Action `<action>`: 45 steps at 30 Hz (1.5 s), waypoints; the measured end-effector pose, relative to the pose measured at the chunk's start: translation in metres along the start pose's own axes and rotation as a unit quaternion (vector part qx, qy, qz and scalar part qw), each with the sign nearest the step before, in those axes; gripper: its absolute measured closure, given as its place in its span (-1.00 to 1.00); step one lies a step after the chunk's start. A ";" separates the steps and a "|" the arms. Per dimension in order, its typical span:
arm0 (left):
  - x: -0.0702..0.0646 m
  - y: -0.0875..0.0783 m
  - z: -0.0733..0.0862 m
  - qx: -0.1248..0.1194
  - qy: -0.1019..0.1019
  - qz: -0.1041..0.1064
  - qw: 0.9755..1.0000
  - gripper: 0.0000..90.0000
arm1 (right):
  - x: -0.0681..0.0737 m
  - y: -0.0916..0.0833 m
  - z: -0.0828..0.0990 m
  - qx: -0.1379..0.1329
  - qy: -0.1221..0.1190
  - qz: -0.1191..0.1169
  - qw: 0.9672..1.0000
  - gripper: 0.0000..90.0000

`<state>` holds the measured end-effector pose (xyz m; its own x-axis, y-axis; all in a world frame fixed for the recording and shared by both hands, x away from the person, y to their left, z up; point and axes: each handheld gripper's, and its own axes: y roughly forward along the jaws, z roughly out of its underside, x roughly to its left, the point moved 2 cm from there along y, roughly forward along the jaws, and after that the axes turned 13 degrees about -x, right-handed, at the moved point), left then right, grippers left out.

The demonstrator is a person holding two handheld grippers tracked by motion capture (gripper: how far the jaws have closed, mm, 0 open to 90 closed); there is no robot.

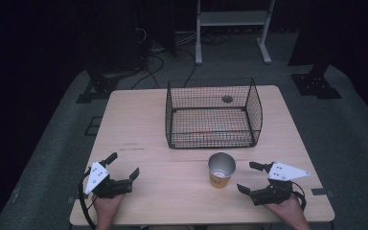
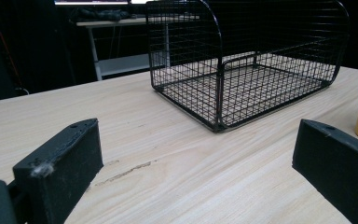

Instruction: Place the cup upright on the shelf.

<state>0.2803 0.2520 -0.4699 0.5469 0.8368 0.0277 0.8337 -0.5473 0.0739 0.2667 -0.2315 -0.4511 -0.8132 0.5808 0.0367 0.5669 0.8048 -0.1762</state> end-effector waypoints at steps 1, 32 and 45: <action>0.000 0.000 0.000 0.000 0.000 0.000 1.000 -0.98 | 0.001 0.003 0.000 0.004 -0.002 -0.004 1.000 -0.84; 0.001 -0.001 0.000 -0.001 0.000 0.001 1.000 -0.98 | 0.009 0.063 -0.011 0.021 -0.002 -0.025 0.999 -0.97; 0.001 0.000 0.000 -0.001 0.000 0.001 1.000 -0.98 | 0.008 0.072 -0.010 0.026 -0.001 -0.020 0.999 -0.96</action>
<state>0.2802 0.2529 -0.4698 0.5486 0.8356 0.0288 0.8323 -0.5490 0.0764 0.3028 -0.1674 -0.4536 -0.8359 0.5473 0.0425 0.5257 0.8204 -0.2249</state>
